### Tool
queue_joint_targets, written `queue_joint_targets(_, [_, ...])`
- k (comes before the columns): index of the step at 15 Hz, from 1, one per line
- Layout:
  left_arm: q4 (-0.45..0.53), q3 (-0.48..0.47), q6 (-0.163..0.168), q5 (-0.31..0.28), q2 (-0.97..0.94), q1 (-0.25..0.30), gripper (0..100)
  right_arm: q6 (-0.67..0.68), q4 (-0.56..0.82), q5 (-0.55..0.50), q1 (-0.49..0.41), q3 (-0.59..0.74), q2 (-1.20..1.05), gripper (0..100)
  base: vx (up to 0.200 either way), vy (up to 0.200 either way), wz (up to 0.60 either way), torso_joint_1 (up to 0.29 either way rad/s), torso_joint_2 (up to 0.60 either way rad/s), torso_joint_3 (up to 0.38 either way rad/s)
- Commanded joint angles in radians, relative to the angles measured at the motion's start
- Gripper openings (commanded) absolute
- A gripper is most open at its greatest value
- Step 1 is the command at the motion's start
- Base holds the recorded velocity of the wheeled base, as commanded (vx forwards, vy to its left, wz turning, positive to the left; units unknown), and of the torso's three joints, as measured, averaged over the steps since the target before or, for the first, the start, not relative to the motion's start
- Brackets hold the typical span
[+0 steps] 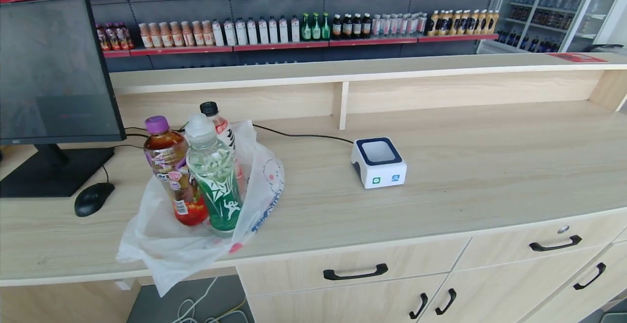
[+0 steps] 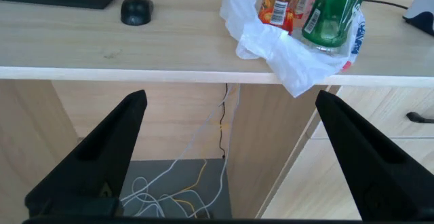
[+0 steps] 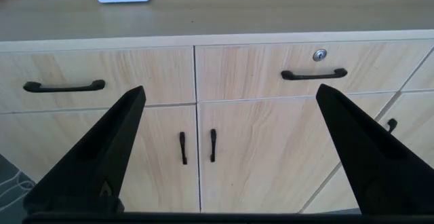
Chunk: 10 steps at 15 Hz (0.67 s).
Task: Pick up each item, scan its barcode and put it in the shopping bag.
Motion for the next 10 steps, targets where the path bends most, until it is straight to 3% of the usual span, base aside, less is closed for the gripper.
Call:
queue_joint_targets(1, [0.0,0.0,0.0,0.0,0.001,0.0,100,0.0,0.0,0.001,0.0,0.0,0.0,100,0.0,-0.2,0.0,-0.002,0.01,0.002])
queue_joint_targets(10, [0.002,0.0,0.006,0.0,0.001,0.0,100,0.0,0.004,0.002,0.0,-0.002,0.0,100,0.0,-0.2,0.0,0.001,0.0,0.001])
